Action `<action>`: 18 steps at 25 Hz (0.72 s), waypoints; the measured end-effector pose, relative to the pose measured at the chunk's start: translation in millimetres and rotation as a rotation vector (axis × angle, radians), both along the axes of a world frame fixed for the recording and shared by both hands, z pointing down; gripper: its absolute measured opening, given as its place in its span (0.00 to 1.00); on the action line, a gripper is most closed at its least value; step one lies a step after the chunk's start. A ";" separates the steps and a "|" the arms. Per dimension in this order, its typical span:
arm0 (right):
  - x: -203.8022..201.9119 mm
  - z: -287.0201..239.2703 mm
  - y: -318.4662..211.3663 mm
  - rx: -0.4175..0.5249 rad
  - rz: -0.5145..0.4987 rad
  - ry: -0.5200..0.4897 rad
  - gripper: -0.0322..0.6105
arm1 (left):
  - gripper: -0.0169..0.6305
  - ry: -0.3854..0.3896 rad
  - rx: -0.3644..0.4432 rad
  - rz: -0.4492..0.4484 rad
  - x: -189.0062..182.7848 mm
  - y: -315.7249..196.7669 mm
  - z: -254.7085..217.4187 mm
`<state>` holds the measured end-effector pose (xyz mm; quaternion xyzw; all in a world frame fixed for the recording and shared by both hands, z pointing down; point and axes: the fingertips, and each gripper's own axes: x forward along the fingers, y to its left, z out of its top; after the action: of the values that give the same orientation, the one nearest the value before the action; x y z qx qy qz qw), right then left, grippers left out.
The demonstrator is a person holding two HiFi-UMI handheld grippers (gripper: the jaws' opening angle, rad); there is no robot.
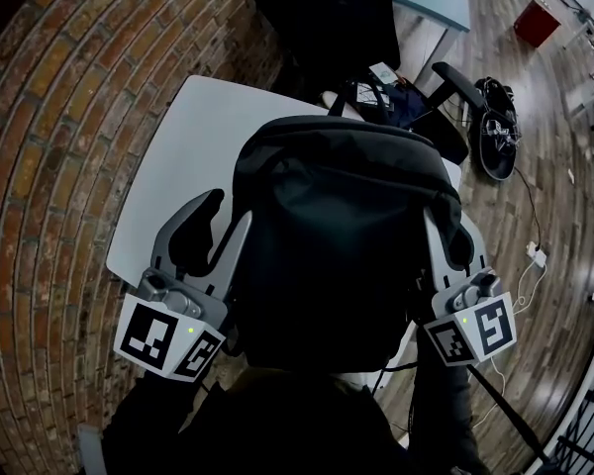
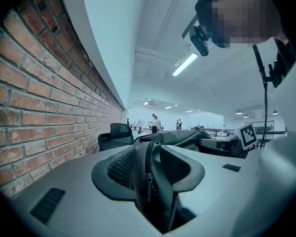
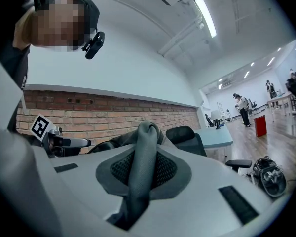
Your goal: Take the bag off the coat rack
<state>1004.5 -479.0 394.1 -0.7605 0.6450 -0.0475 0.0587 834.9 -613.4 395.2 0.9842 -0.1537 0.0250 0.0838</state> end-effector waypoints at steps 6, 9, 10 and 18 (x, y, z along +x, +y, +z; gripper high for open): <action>11.7 13.3 -12.3 -0.026 -0.006 -0.016 0.11 | 0.26 -0.002 -0.005 -0.010 3.3 -5.1 1.9; 16.5 19.9 -16.2 -0.038 -0.009 -0.023 0.11 | 0.26 -0.001 -0.007 -0.008 5.9 -4.2 2.4; 17.9 22.0 -17.5 -0.040 -0.010 -0.025 0.11 | 0.26 -0.001 -0.008 -0.006 6.5 -3.8 2.6; 34.2 43.9 -31.6 -0.075 -0.008 -0.041 0.11 | 0.26 -0.001 -0.003 -0.016 7.0 -4.3 -0.7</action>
<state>1038.7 -510.7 437.9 -0.7583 0.6446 -0.0872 0.0432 841.9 -617.8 394.5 0.9828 -0.1617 0.0252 0.0854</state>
